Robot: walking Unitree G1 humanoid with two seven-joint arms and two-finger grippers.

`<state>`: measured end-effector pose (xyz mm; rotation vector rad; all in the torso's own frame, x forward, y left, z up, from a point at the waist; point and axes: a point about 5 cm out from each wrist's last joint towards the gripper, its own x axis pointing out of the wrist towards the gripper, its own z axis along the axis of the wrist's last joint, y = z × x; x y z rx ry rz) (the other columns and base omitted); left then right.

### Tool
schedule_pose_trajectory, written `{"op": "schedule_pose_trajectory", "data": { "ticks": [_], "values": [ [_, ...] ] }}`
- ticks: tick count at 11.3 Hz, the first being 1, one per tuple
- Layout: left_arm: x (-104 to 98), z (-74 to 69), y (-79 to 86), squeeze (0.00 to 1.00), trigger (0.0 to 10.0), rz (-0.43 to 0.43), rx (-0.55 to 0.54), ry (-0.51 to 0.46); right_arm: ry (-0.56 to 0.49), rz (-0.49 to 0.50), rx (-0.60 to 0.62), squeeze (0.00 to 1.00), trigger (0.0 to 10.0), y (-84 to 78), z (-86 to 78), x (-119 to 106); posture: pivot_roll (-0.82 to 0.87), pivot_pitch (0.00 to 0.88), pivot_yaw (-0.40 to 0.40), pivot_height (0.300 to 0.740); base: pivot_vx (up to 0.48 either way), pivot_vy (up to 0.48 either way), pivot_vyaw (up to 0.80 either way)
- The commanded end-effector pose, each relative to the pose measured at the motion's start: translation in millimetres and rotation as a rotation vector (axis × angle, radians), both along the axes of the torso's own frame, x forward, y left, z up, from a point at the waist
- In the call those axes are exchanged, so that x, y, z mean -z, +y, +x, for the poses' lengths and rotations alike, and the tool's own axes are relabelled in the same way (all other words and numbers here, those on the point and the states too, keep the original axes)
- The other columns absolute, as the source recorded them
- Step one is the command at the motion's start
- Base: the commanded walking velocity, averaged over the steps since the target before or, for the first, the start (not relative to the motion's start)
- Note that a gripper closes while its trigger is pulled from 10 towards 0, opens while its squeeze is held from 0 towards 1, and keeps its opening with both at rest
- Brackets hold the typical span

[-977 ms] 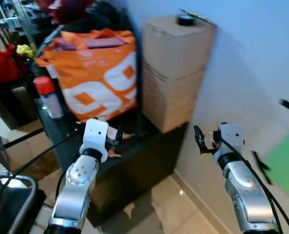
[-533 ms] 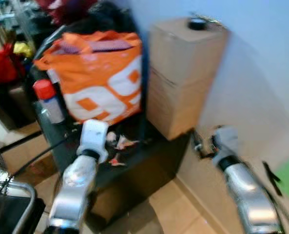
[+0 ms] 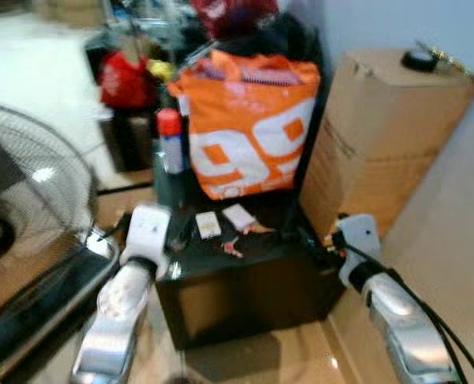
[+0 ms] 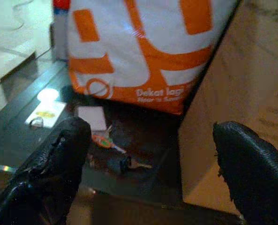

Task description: Hang keys on a hook

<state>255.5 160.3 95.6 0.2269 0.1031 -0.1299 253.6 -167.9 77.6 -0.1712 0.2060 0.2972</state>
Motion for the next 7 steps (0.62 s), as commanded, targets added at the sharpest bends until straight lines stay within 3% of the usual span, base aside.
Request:
{"op": "schedule_pose_trajectory", "data": {
  "ticks": [1,4,7],
  "values": [
    [-1,-0.7,1.1,0.00,10.0,0.019,0.005,-0.019,0.003,0.010,-0.002,0.00,10.0,0.6,1.0,0,-0.10,0.000,-0.025,0.740,0.000,0.000,0.00],
    [0,-4.1,1.8,0.00,10.0,-0.015,-0.002,-0.021,0.013,-0.017,-0.079,0.00,10.0,8.3,-5.0,4,-0.09,0.000,-0.035,0.740,0.000,0.000,0.14],
    [-1,-4.8,4.6,0.00,10.0,-0.014,-0.008,-0.023,0.021,-0.049,-0.110,0.00,10.0,11.9,-3.0,6,-0.09,0.000,-0.040,0.740,0.338,0.000,0.80]
  ]
}}
